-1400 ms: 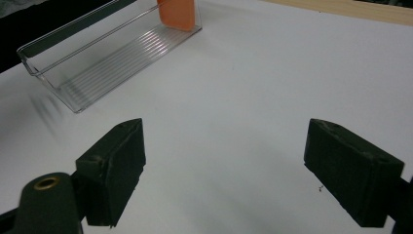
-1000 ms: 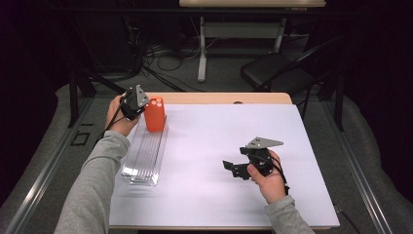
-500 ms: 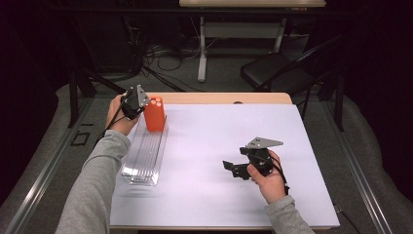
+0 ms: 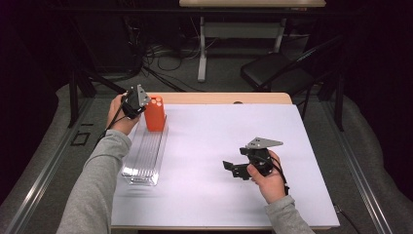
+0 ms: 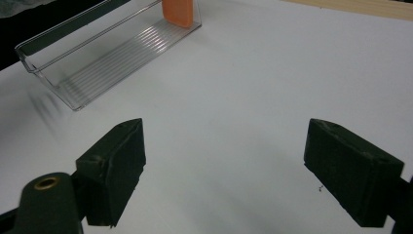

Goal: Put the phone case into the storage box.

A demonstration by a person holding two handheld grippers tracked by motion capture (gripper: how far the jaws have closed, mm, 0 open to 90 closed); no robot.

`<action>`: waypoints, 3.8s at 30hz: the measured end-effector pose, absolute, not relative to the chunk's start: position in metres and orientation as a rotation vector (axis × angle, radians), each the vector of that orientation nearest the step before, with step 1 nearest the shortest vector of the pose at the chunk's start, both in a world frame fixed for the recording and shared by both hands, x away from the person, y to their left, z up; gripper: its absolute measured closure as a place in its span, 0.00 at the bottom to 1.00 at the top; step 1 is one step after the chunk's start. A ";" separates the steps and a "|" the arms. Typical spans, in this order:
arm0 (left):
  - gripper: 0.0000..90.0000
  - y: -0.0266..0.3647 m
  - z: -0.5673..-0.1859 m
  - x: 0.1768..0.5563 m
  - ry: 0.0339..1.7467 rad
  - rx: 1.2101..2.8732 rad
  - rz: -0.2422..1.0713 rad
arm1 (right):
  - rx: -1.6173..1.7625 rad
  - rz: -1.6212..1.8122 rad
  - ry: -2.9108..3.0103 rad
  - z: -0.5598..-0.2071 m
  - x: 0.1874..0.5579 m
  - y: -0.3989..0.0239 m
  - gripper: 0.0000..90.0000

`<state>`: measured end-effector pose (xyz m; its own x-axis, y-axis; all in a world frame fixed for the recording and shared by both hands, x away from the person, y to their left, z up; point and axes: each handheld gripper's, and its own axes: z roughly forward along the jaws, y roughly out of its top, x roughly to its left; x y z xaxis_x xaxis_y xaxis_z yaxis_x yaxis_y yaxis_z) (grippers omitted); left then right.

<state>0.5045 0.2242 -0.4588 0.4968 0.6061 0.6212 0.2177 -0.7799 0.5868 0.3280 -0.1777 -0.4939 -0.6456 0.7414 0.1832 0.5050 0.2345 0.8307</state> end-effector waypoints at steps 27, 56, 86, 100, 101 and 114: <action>0.66 0.226 -0.459 0.505 0.749 2.283 1.156 | 1.176 1.376 2.251 -0.494 0.328 -0.179 0.17; 0.41 0.231 -0.448 0.497 0.922 2.227 1.090 | 1.168 1.378 2.242 -0.492 0.326 -0.180 0.17; 0.32 0.248 -0.420 0.479 1.081 2.108 0.689 | 1.151 1.369 2.212 -0.485 0.324 -0.184 0.11; 0.27 0.253 -0.405 0.463 1.109 2.043 0.640 | 1.159 1.371 2.203 -0.480 0.322 -0.187 0.07; 0.27 0.253 -0.404 0.462 1.110 2.031 0.641 | 1.159 1.370 2.204 -0.480 0.322 -0.187 0.07; 0.17 0.253 -0.394 0.448 1.040 2.024 0.602 | 1.162 1.370 2.209 -0.476 0.320 -0.188 0.02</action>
